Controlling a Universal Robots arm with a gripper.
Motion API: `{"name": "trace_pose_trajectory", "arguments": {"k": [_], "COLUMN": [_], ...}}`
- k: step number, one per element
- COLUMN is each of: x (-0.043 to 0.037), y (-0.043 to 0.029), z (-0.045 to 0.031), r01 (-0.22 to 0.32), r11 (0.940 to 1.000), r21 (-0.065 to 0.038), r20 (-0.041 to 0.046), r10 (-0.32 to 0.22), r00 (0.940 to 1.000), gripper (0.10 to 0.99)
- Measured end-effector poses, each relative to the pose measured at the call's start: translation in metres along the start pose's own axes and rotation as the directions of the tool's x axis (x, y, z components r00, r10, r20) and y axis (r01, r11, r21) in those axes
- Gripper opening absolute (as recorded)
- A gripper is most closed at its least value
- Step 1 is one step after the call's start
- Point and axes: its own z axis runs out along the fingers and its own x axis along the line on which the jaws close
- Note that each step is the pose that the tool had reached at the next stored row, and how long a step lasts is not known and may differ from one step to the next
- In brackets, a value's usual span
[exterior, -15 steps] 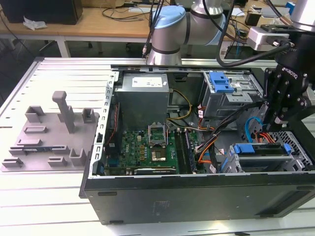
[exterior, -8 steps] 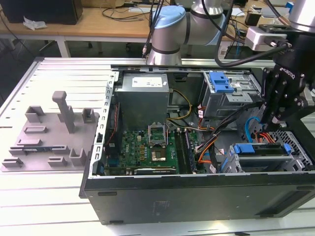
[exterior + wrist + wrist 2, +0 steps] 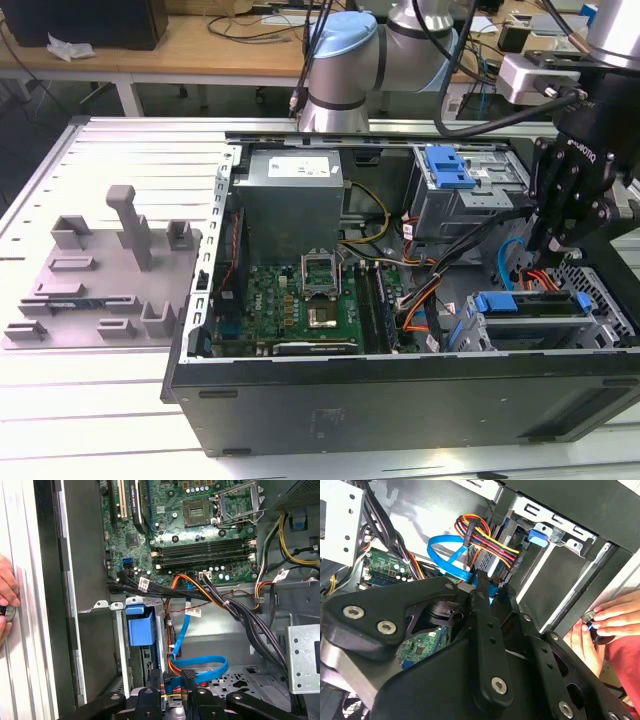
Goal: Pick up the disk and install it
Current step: 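Insert the second disk wire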
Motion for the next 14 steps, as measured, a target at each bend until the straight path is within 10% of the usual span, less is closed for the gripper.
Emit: {"name": "trace_pose_trajectory", "arguments": {"k": [14], "x": [0.0024], "y": [-0.0032], "z": [0.0006], "r01": [-0.004], "r11": [0.9998], "r21": [-0.018], "r20": [-0.0011], "r10": [0.004], "r00": [1.0000], "gripper": [0.302]}}
